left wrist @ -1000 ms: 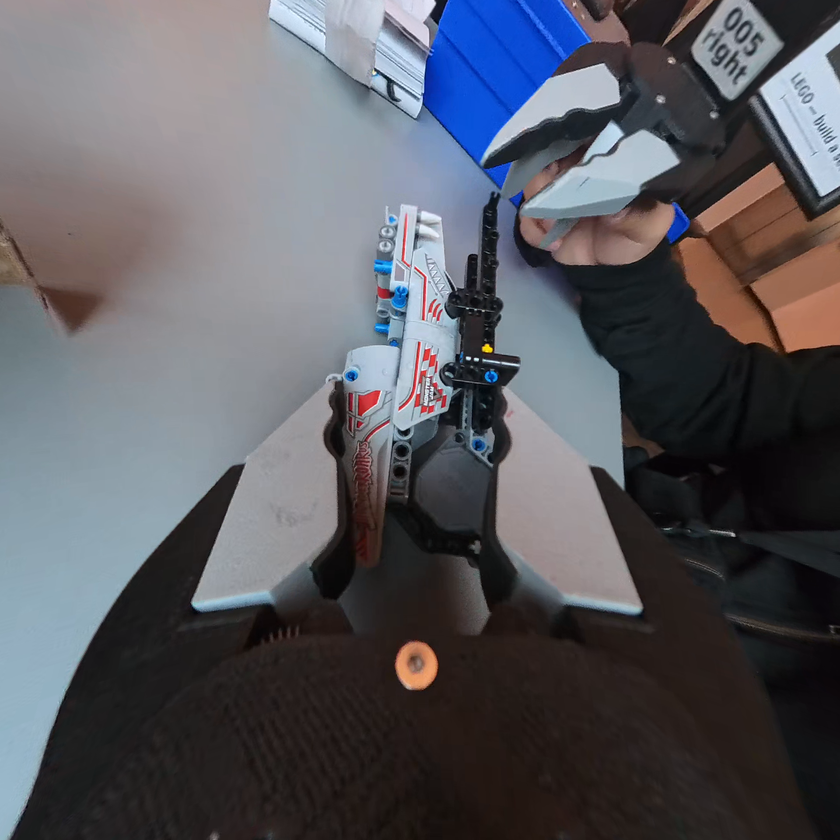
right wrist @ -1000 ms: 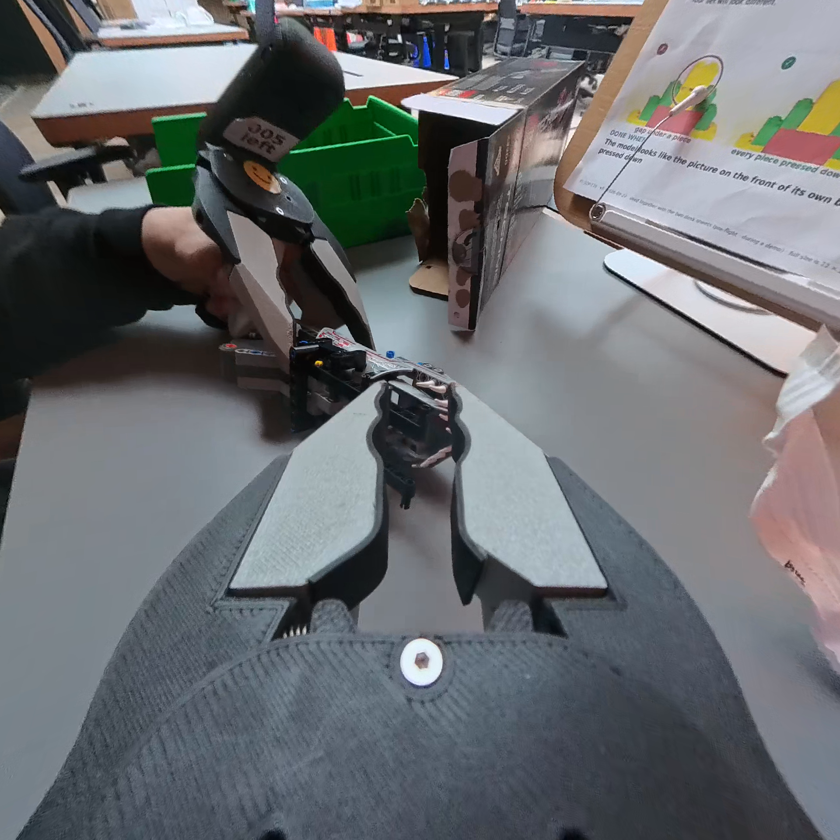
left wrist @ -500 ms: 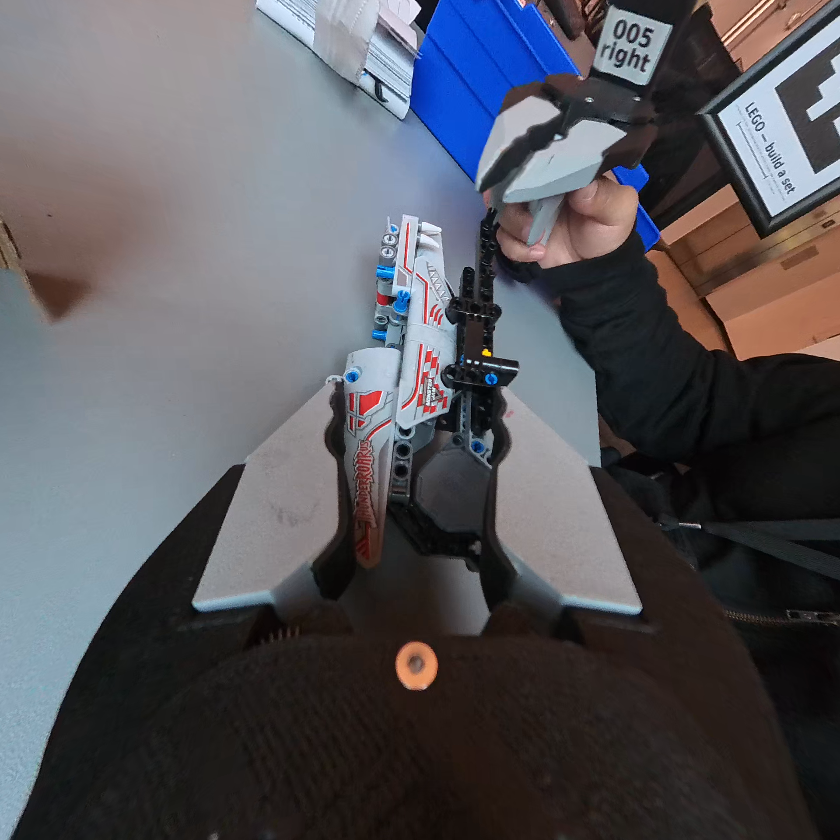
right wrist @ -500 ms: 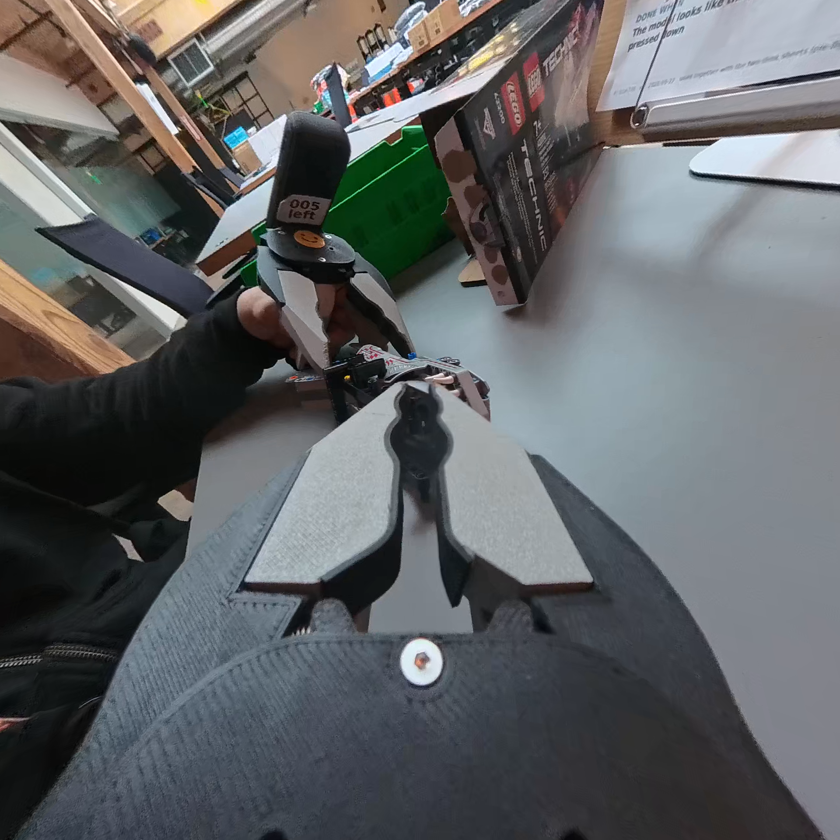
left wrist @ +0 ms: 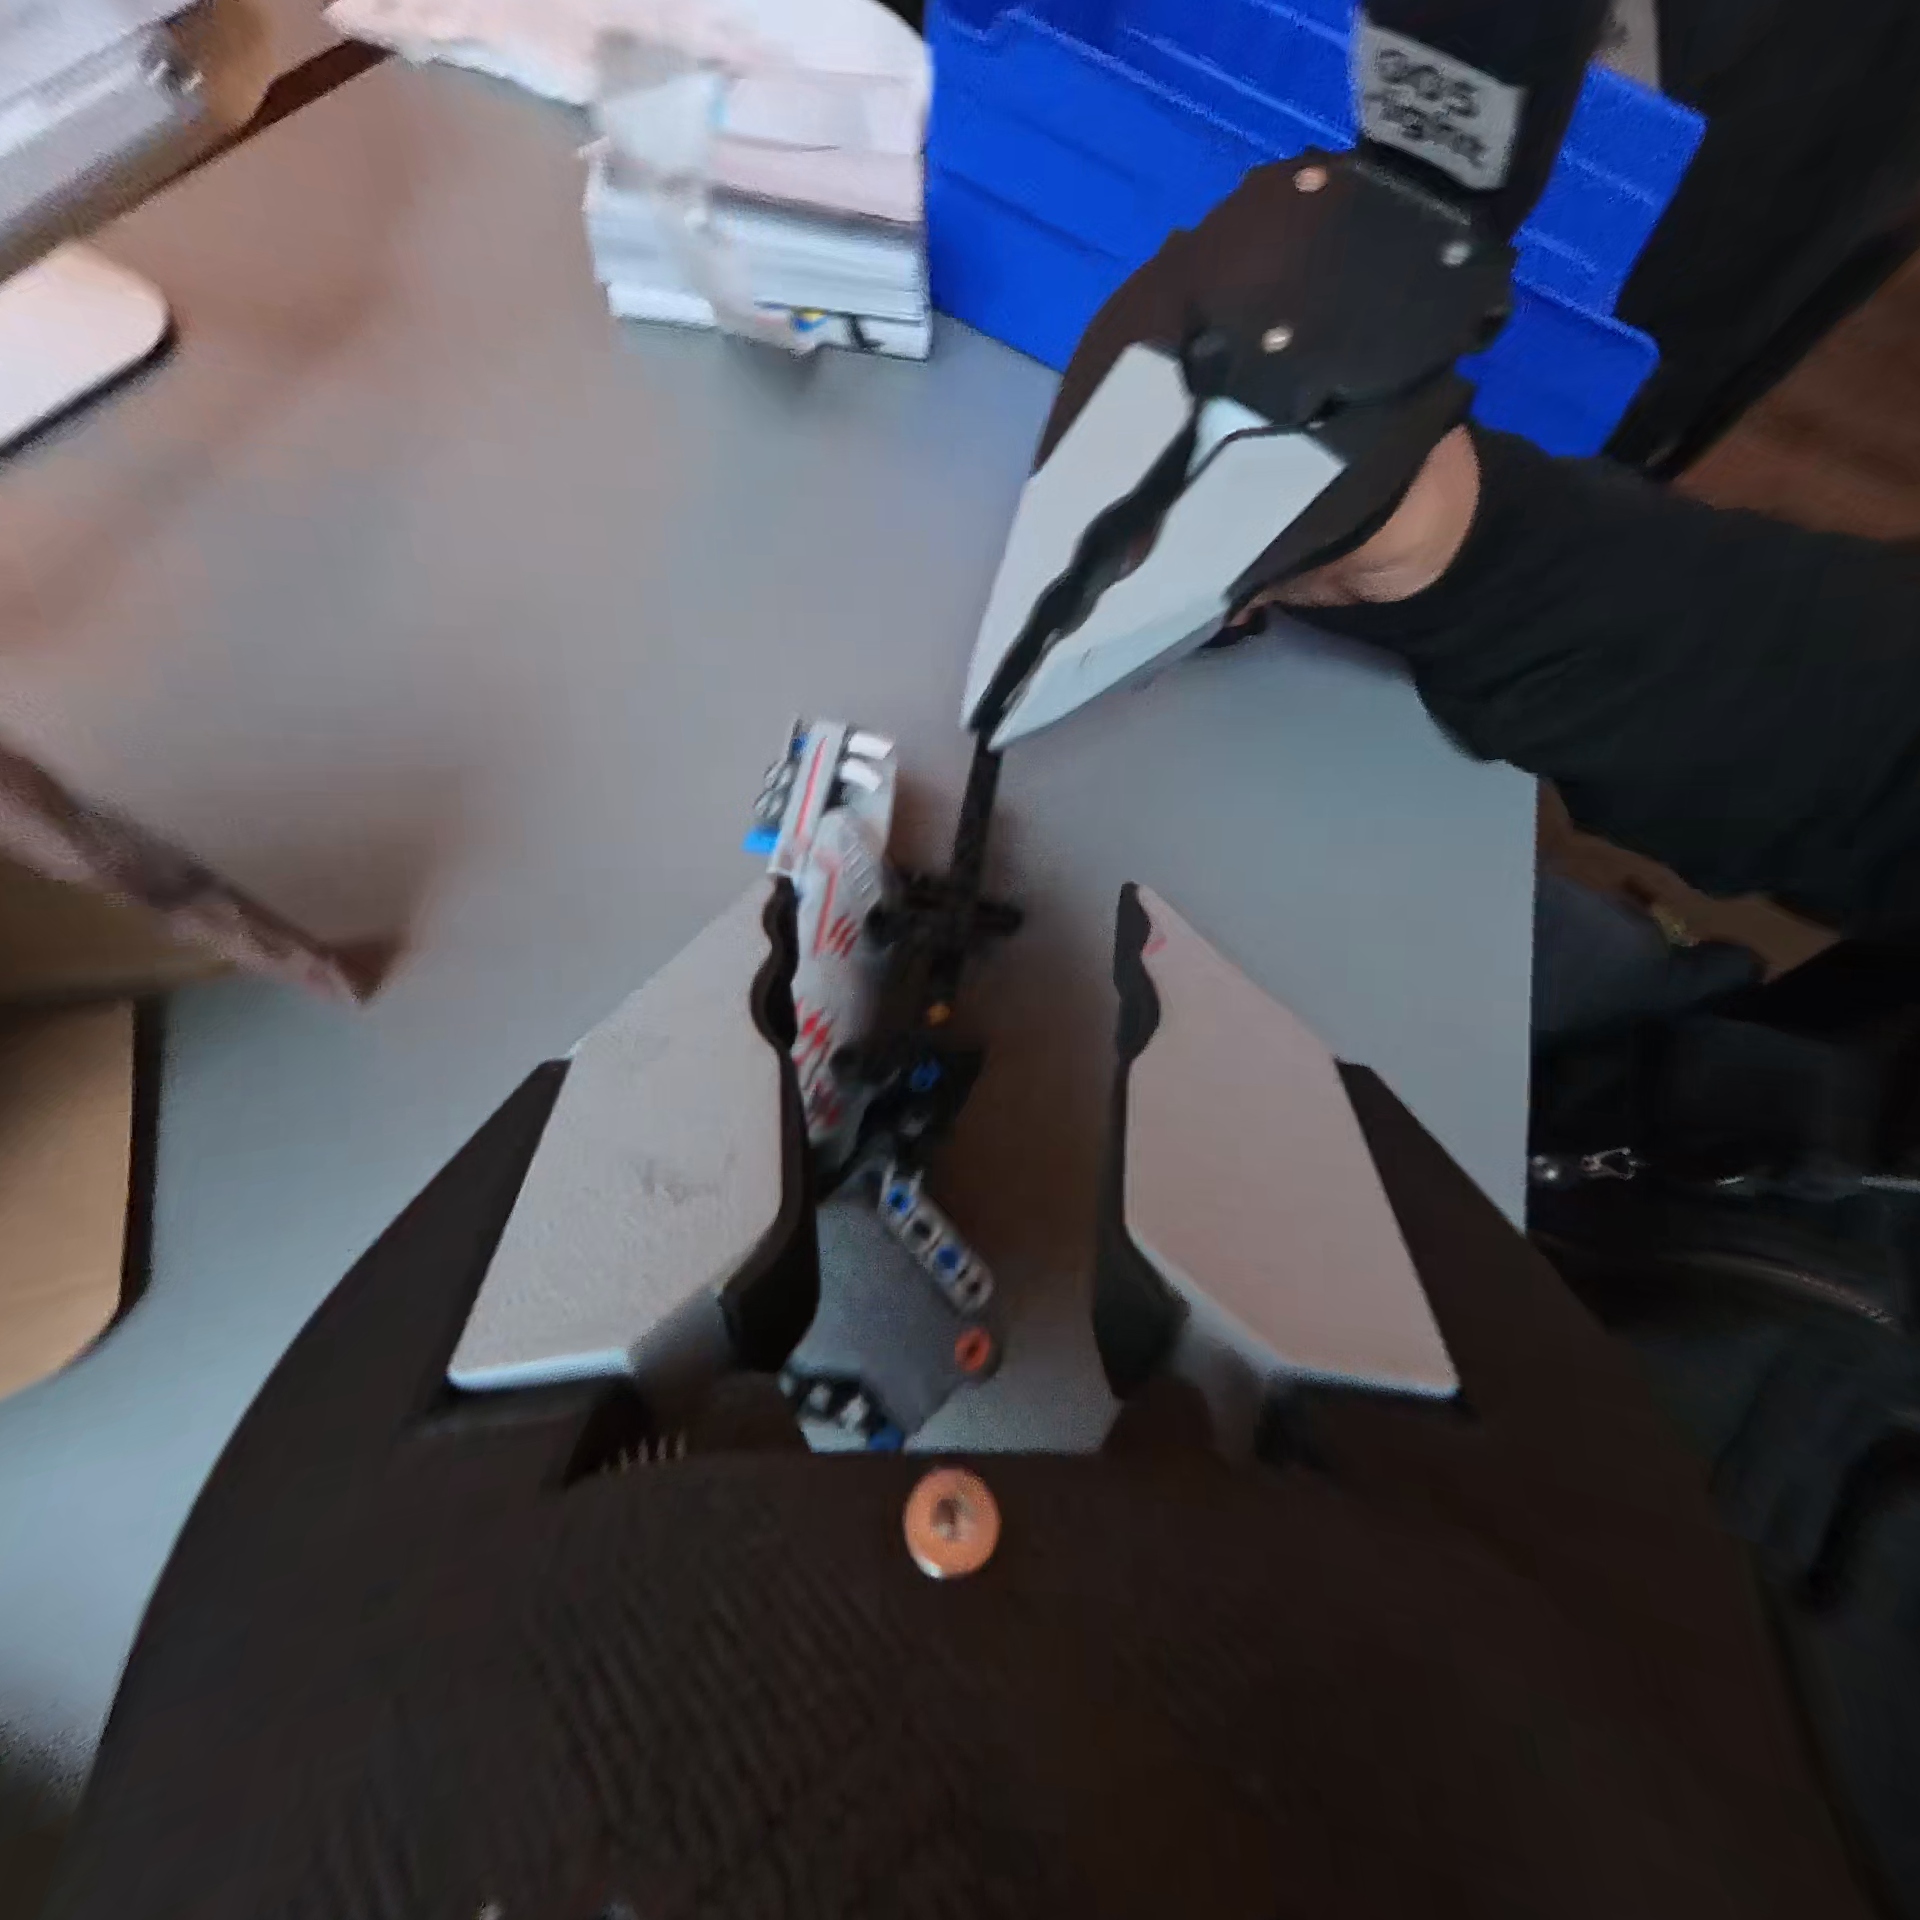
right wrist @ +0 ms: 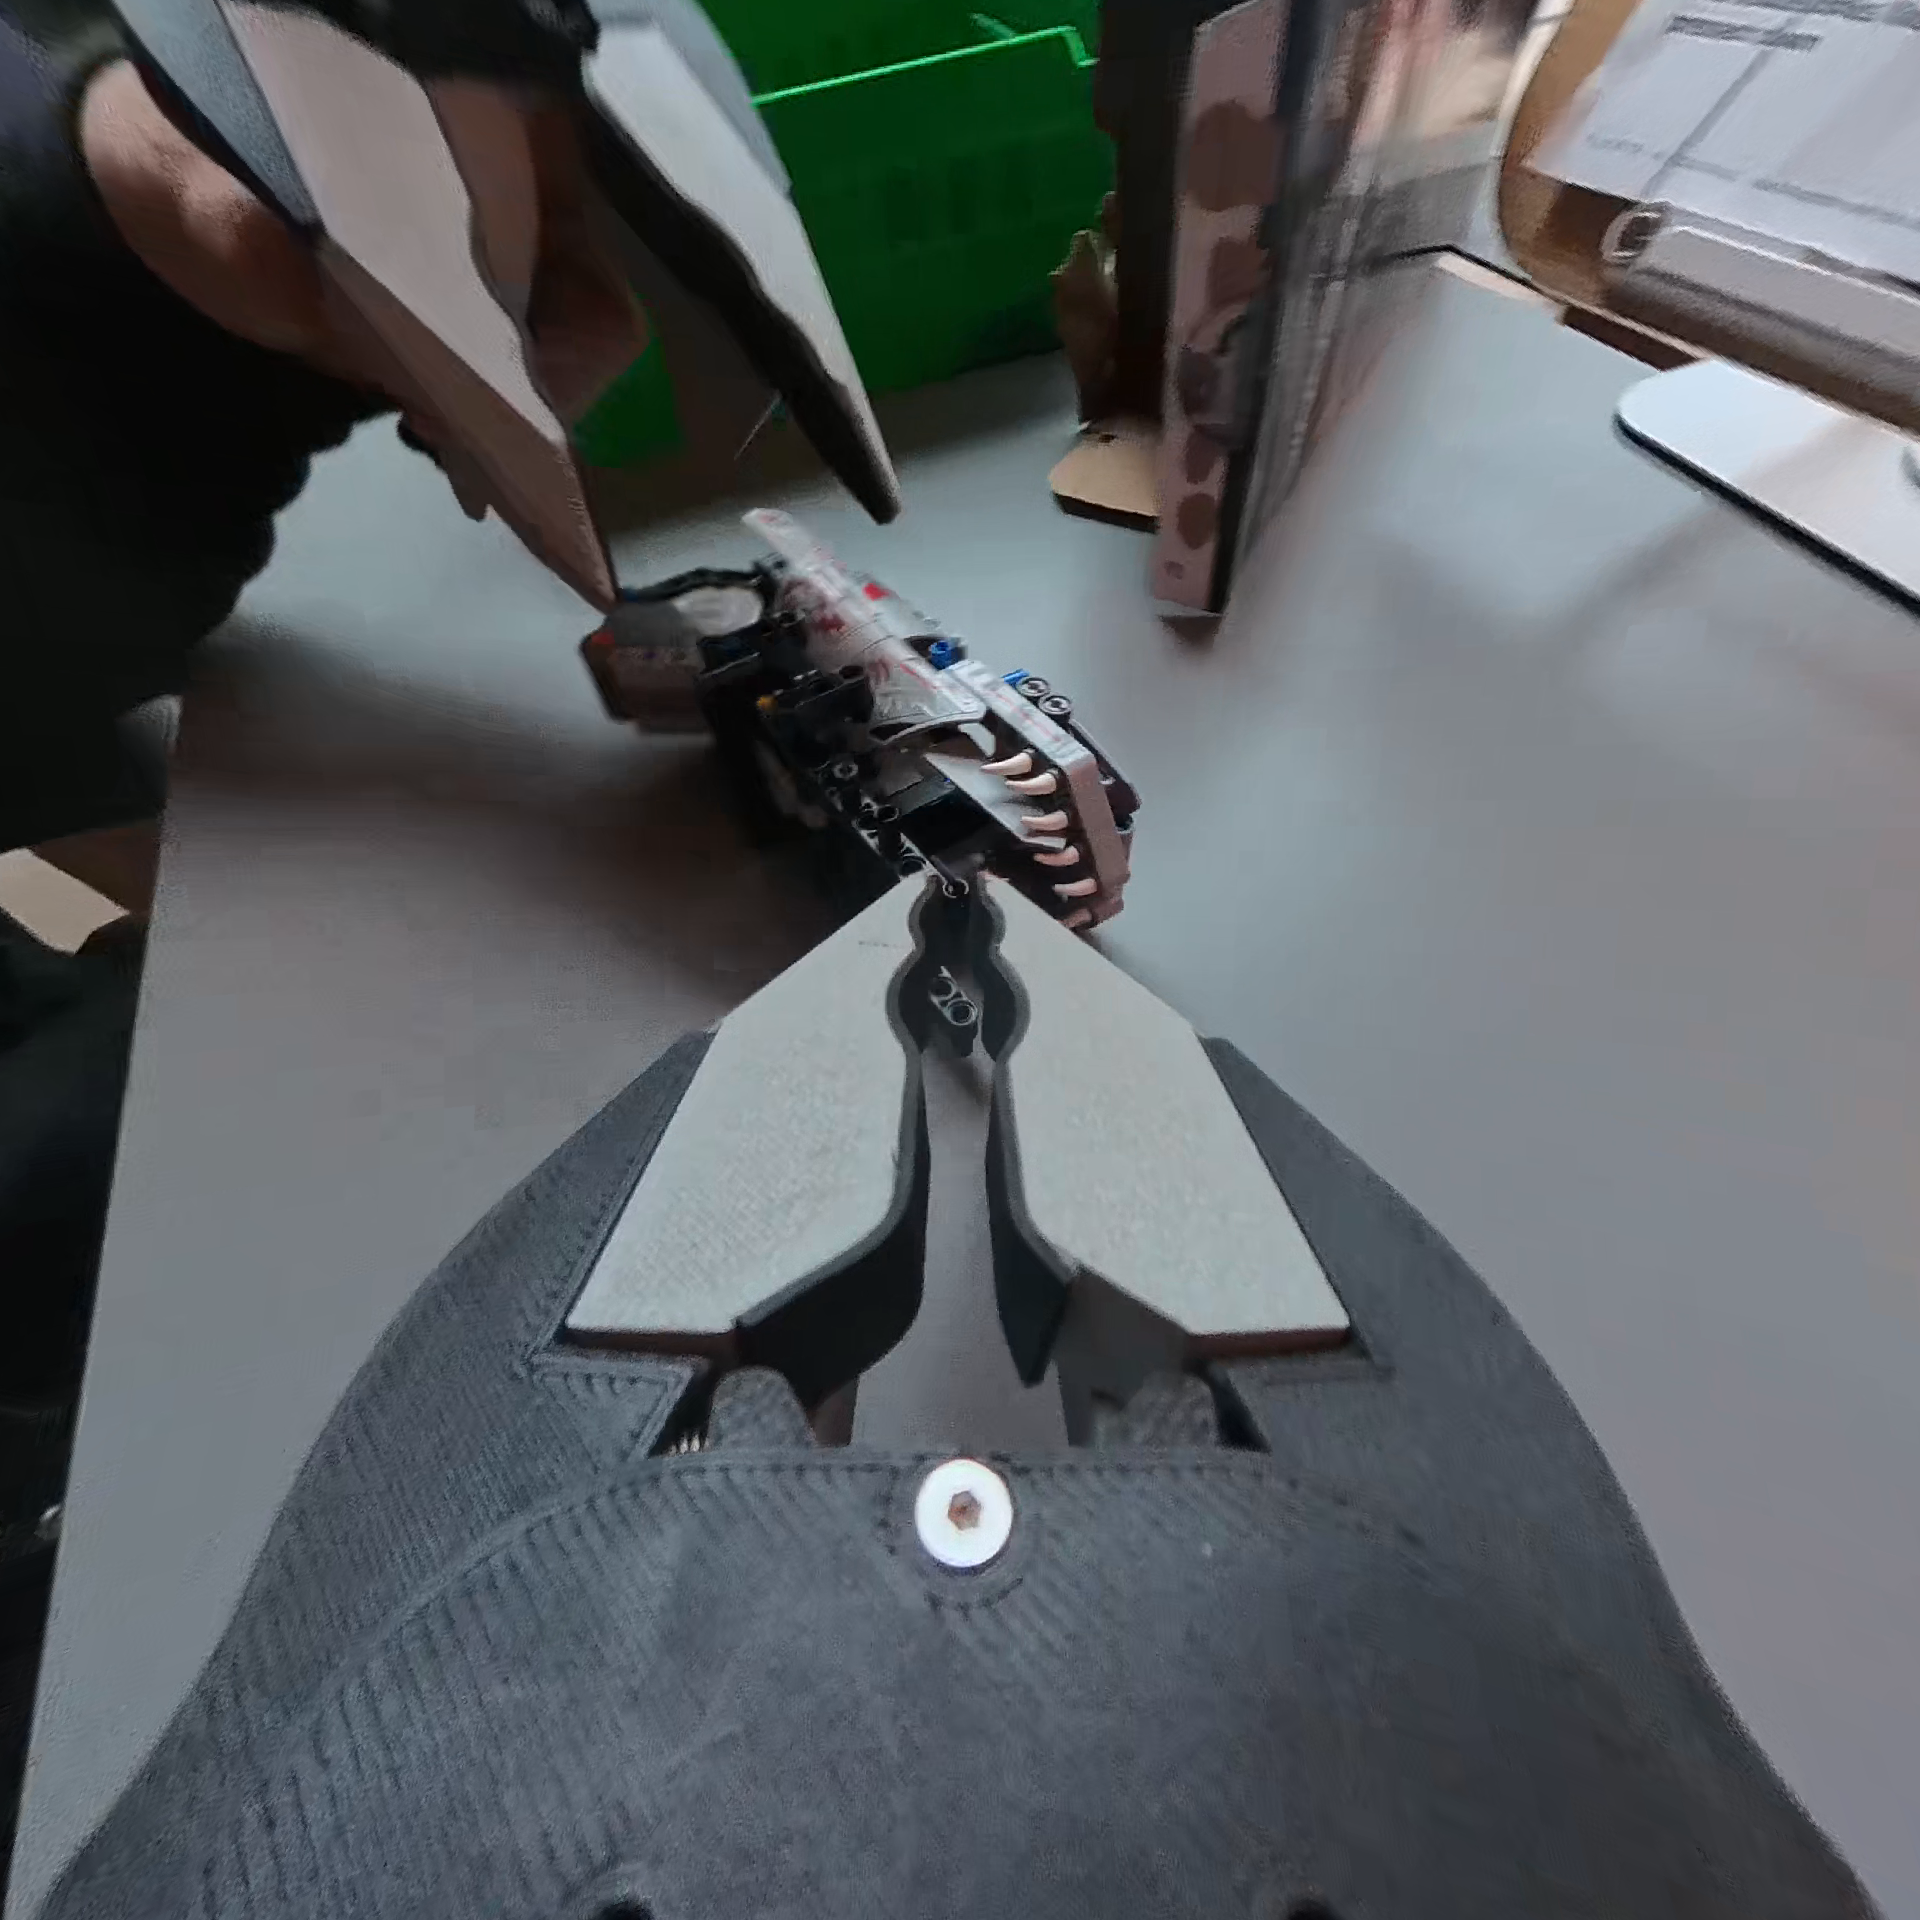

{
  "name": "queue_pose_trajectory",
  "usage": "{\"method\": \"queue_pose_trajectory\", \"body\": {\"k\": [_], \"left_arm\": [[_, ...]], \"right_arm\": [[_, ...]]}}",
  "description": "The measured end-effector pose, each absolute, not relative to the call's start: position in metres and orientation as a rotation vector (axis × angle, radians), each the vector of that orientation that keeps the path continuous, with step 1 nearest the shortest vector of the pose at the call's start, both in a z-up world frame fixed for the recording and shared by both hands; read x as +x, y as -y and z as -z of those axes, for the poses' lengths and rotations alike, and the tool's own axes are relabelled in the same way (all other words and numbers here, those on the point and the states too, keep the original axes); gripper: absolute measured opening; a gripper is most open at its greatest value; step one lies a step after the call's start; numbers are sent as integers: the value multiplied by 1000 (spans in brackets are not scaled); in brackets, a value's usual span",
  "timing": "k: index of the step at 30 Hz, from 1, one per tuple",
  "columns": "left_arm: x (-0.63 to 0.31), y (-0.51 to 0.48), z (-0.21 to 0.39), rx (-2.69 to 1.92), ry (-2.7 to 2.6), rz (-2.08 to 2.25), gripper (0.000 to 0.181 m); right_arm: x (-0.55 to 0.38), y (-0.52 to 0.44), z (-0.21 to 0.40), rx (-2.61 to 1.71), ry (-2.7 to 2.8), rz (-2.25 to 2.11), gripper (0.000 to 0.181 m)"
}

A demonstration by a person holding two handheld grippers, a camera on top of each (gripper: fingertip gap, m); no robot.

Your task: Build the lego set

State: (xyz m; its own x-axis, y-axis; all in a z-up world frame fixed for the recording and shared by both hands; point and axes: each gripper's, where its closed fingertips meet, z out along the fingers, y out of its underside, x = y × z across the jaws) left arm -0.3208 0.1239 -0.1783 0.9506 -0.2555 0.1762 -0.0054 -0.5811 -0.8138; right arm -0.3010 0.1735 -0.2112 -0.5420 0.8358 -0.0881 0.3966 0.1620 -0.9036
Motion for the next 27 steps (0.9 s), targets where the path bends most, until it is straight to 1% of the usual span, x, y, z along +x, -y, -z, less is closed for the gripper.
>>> {"method": "queue_pose_trajectory", "body": {"k": [3, 5, 6, 8, 9, 13, 14, 15, 22, 23, 25, 26, 27], "left_arm": [[-302, -134, 200, -2292, -371, 184, 54], [-296, -134, 223, -2395, -481, 121, 41], [-299, -137, 224, -2391, -502, 61, 35], [-303, -139, 225, -2397, -524, 22, 17], [-301, -139, 224, -2391, -535, 54, 13], [-299, -139, 225, -2385, -584, 72, 13], [-296, -138, 225, -2386, -620, 82, 8], [-295, -137, 225, -2394, -634, 92, 6], [-296, -135, 223, -2418, -565, 211, 6], [-296, -135, 223, -2420, -558, 210, 5], [-295, -133, 229, -2472, -617, 131, 6], [-291, -137, 228, -2465, -613, 138, 6], [-290, -140, 228, -2465, -582, 155, 6]], "right_arm": [[-297, -159, 213, -1085, 2057, -1336, 0], [-296, -154, 214, -1062, 2065, -1330, 0], [-296, -154, 214, -1058, 2067, -1330, 0], [-294, -151, 214, -1042, 2074, -1364, 0], [-293, -150, 214, -1039, 2078, -1376, 0], [-292, -149, 214, -1022, 2097, -1400, 1], [-291, -148, 214, -1016, 2102, -1397, 0], [-291, -148, 214, -1010, 2112, -1384, 0], [-295, -147, 207, -1027, 2070, -1404, 0], [-295, -145, 200, -1000, 2041, -1454, 0], [-290, -140, 143, -889, 1803, -1801, 0], [-295, -146, 138, -906, 1773, -1800, 0], [-303, -155, 147, -980, 1784, -1737, 0]]}}
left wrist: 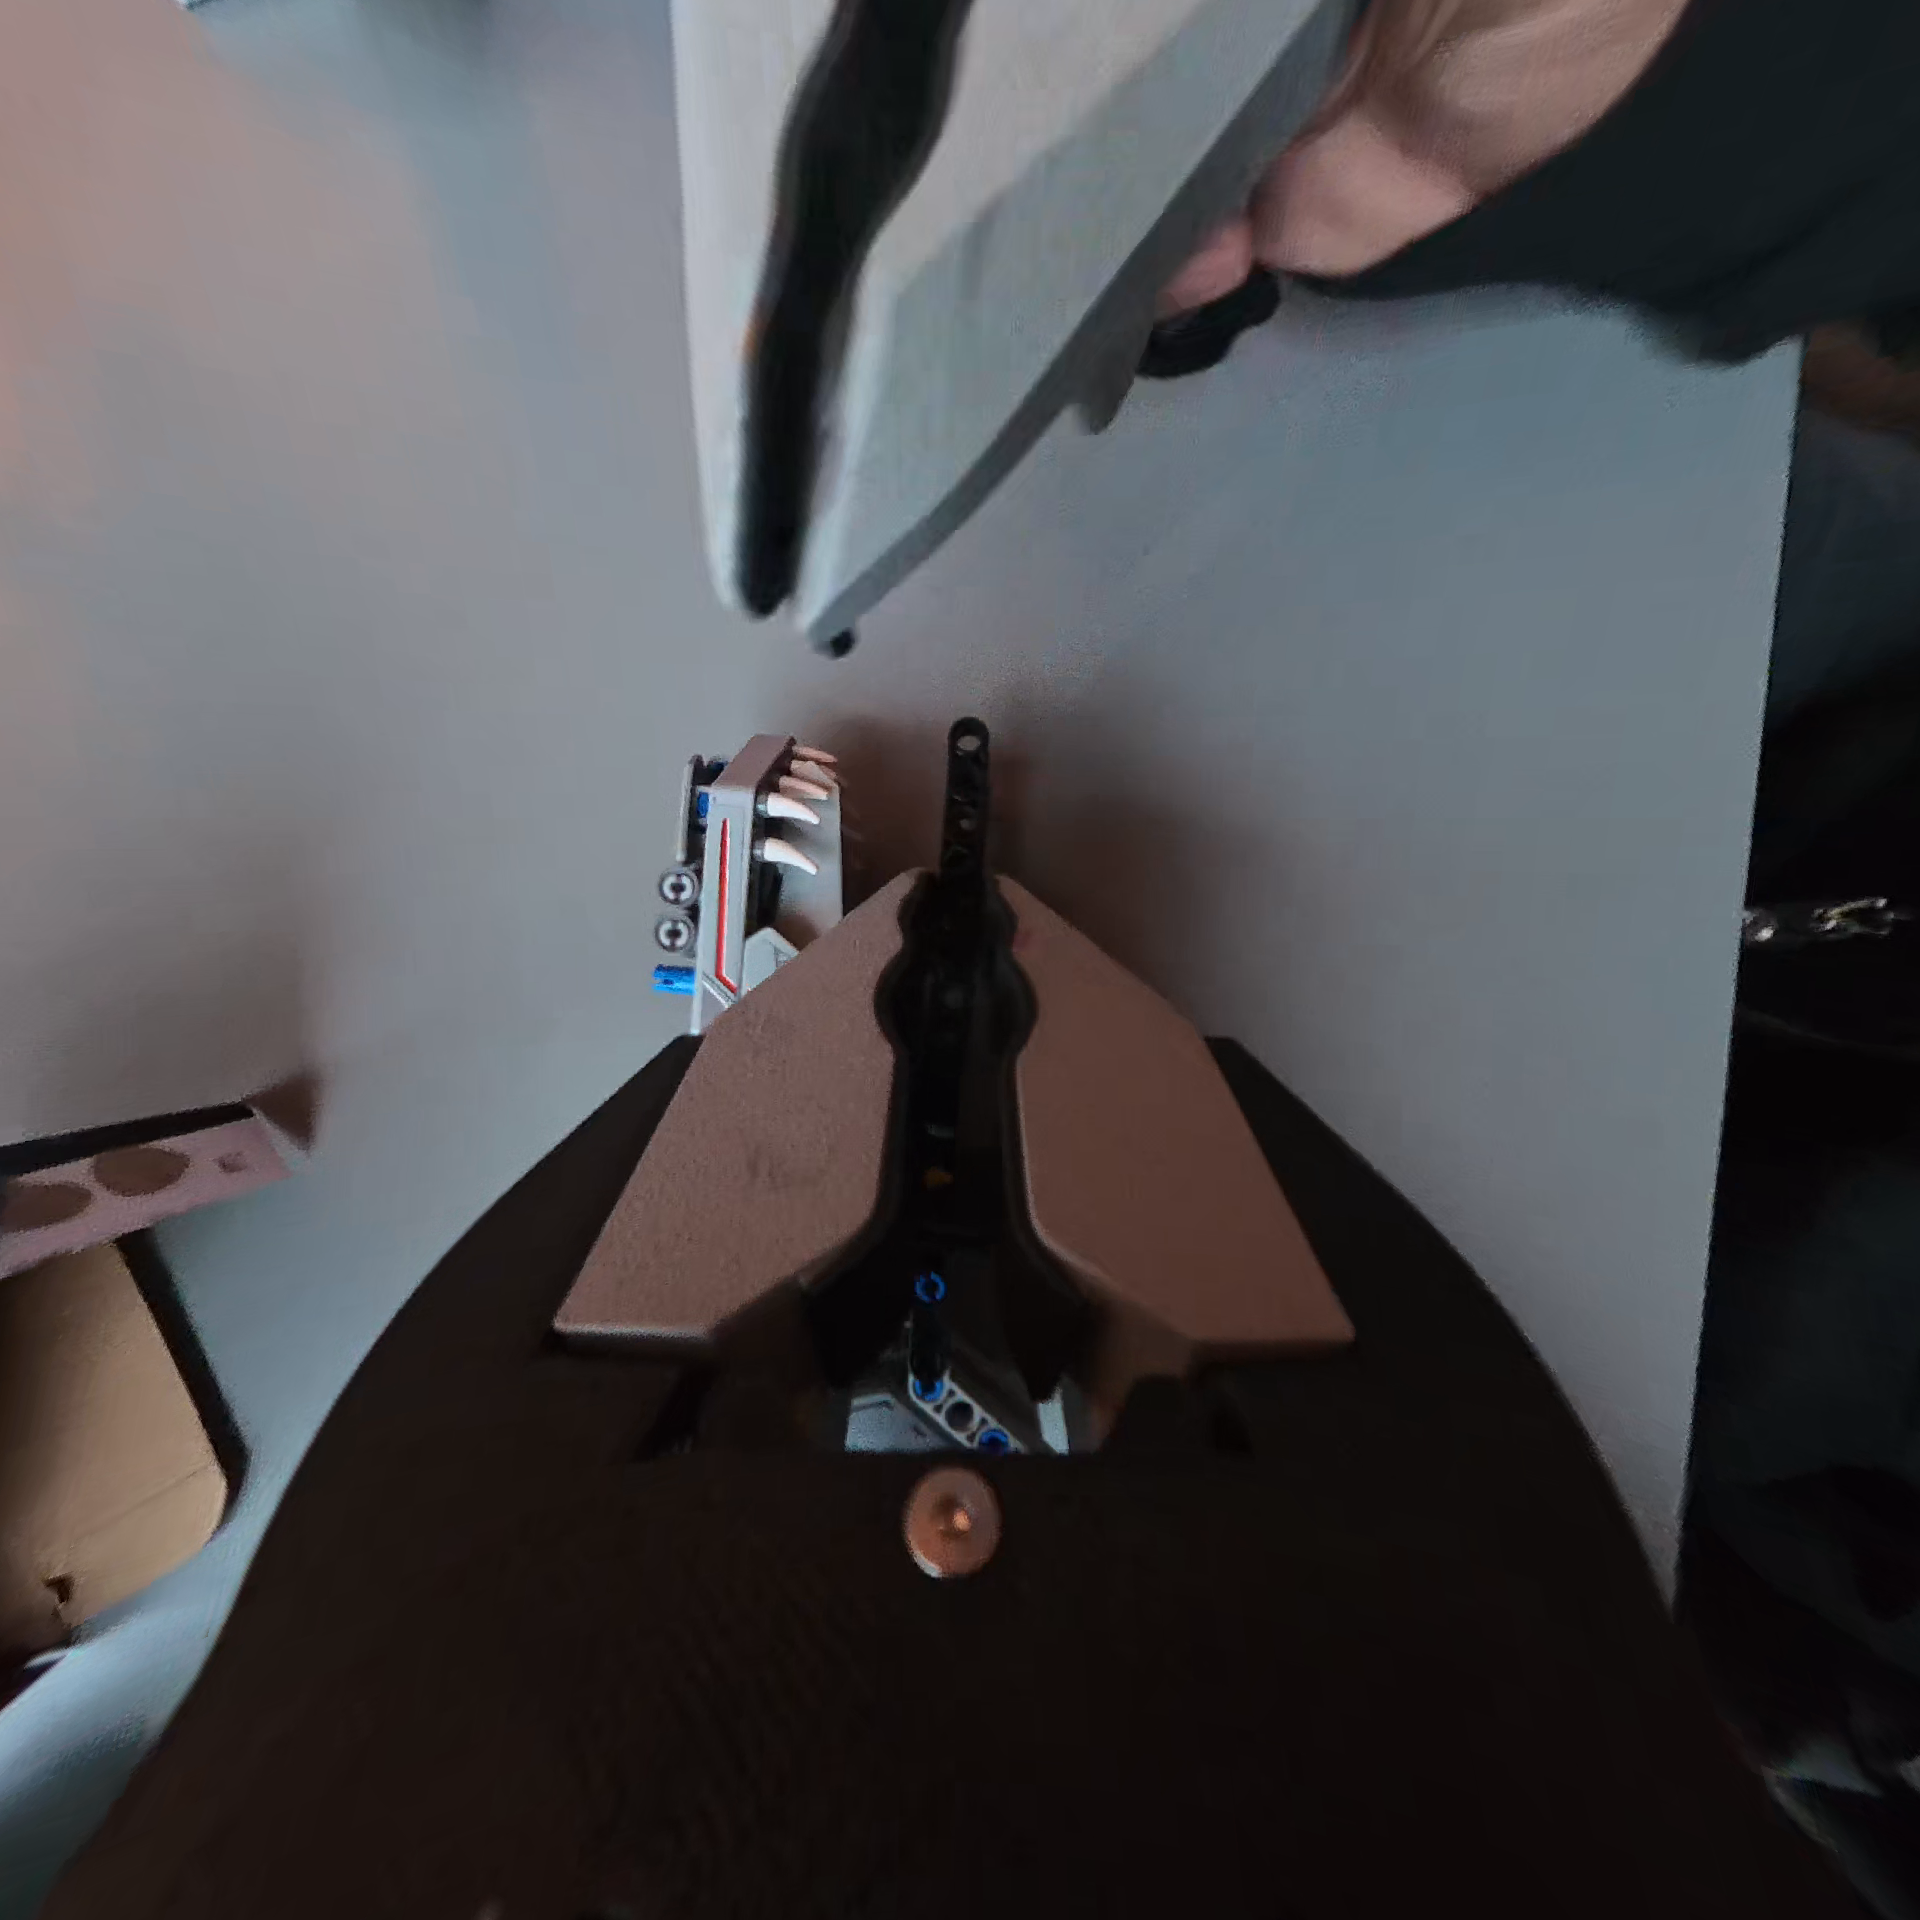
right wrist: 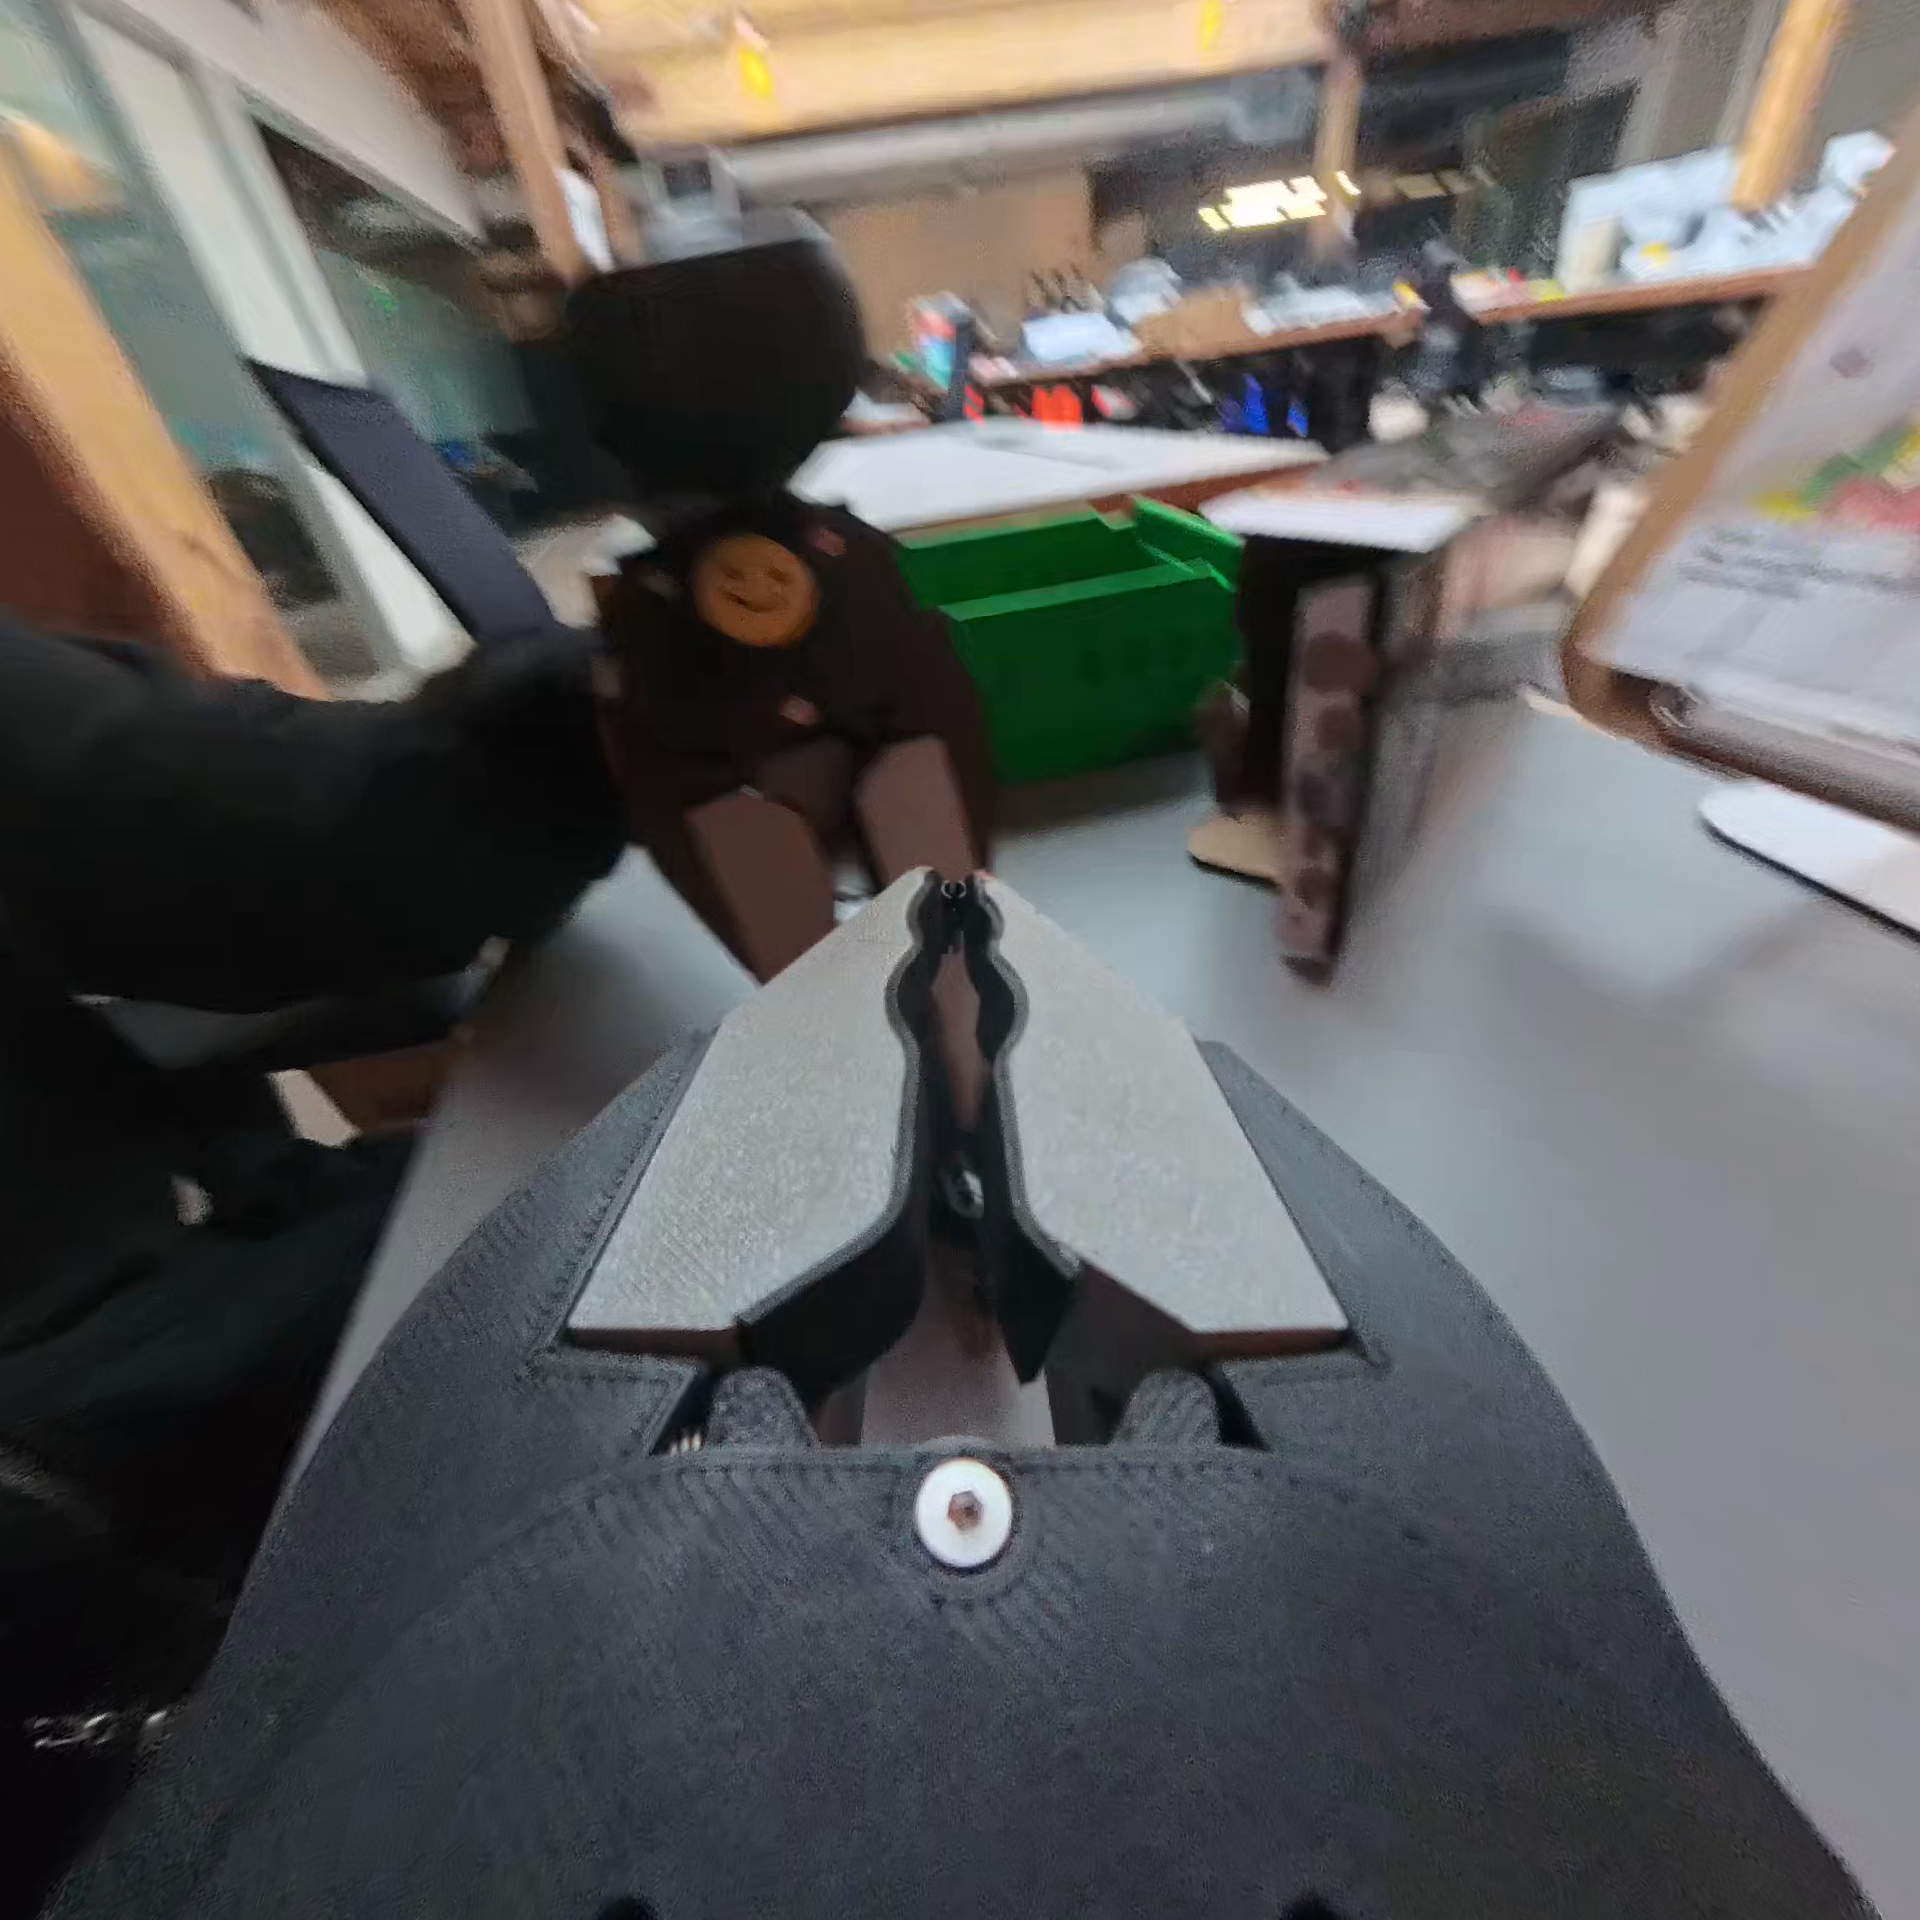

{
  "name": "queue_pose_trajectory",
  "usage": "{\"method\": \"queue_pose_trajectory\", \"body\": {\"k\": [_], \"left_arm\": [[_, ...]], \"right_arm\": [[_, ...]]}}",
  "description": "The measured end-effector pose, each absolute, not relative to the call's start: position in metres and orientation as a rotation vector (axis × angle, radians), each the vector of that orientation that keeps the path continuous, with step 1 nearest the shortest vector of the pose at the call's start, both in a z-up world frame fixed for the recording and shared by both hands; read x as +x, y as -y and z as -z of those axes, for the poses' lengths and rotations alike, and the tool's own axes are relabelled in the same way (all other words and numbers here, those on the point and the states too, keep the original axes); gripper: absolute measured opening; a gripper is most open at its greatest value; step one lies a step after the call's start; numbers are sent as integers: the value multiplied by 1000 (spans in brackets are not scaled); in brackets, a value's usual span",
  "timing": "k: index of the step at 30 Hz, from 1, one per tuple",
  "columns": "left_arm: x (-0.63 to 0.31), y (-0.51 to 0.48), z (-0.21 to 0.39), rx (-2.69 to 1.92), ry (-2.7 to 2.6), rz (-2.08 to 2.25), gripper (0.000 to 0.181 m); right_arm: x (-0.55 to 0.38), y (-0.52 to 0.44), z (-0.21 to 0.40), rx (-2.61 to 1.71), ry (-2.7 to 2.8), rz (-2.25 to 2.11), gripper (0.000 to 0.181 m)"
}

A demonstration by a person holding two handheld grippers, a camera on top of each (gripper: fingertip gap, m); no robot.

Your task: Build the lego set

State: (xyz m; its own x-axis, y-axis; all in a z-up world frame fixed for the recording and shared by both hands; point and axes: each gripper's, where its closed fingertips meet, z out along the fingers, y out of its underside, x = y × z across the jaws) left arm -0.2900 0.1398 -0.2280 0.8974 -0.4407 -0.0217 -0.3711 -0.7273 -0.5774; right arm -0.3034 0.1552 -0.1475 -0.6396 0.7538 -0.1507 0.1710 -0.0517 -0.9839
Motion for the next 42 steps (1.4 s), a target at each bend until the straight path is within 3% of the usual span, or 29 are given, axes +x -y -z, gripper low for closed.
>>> {"method": "queue_pose_trajectory", "body": {"k": [6, 8, 12, 20, 27, 36, 39, 42], "left_arm": [[-289, -141, 226, -2432, -587, 137, 7], [-292, -137, 221, -2424, -564, 135, 22], [-302, -126, 199, -2389, -527, 116, 29], [-303, -120, 222, -2462, -586, 50, 17], [-302, -128, 232, -2467, -616, 10, 7], [-304, -127, 231, -2468, -587, 73, 6], [-303, -129, 233, -2480, -586, 40, 6], [-304, -132, 232, -2470, -569, 26, 6]], "right_arm": [[-305, -194, 224, -1281, 1972, -1280, 1], [-300, -198, 246, -1393, 2069, -1202, 5], [-300, -210, 265, -1509, 2123, -1086, 5], [-297, -174, 203, -1206, 2014, -1503, 32], [-296, -138, 212, -984, 2162, -1395, 7], [-305, -134, 209, -898, 2147, -1224, 0], [-298, -138, 117, -831, 1749, -1825, 0], [-310, -167, 135, -989, 1797, -1703, 0]]}}
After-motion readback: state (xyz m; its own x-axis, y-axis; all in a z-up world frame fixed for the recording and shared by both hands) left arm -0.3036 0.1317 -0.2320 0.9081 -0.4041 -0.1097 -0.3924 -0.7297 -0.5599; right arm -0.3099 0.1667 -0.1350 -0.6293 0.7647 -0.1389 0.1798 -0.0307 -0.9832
